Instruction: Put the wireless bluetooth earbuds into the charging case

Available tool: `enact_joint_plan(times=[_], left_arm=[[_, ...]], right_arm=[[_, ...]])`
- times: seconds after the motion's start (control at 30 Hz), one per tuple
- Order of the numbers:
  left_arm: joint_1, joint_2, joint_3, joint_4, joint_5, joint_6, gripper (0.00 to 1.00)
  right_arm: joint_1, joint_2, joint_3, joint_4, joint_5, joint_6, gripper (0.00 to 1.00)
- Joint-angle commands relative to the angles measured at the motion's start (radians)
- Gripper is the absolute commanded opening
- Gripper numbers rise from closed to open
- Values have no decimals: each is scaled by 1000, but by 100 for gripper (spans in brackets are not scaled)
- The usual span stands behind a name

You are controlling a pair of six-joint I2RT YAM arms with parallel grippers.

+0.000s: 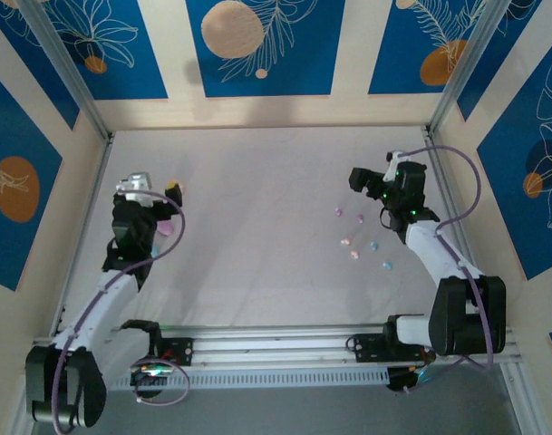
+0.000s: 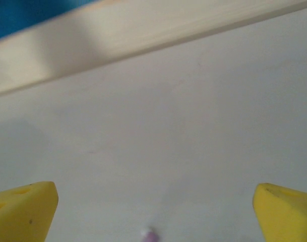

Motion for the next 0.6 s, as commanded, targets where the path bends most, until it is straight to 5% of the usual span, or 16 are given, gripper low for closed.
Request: enact_joint_plan(times=[0.0, 0.17, 0.57], left_arm=[[-1, 20, 107, -412, 10, -127, 100], [10, 132, 182, -587, -11, -233, 100], [43, 496, 448, -872, -68, -379, 93]], right_arm=[[-2, -23, 15, -213, -271, 123, 99], [20, -33, 66, -270, -438, 114, 98], [70, -84, 164, -514, -374, 63, 96]])
